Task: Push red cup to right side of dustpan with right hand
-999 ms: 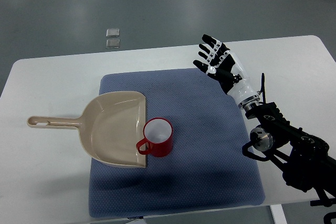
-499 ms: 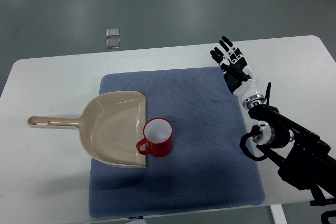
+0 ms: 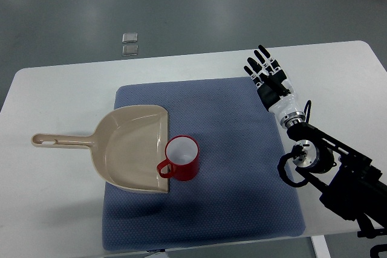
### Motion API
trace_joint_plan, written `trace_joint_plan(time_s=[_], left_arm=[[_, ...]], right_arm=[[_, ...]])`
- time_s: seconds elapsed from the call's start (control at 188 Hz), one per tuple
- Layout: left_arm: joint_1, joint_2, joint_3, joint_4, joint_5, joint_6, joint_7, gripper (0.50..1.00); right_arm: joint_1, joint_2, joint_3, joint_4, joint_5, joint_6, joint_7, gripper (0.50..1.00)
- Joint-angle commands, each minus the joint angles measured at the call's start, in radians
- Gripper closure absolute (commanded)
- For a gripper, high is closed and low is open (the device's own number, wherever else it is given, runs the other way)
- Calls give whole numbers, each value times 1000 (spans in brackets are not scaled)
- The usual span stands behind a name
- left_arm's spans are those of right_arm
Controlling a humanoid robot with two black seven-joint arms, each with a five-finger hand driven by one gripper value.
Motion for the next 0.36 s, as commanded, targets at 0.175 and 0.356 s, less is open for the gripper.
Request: trace_joint_plan(time_s=[0.175, 0.356], left_arm=[[0, 0, 1, 0, 0, 0, 0, 500], [0, 0, 1, 0, 0, 1, 0, 500]], right_arm=[[13, -1, 0, -26, -2, 8, 9, 574], [18, -8, 12, -38, -2, 4, 29, 574]])
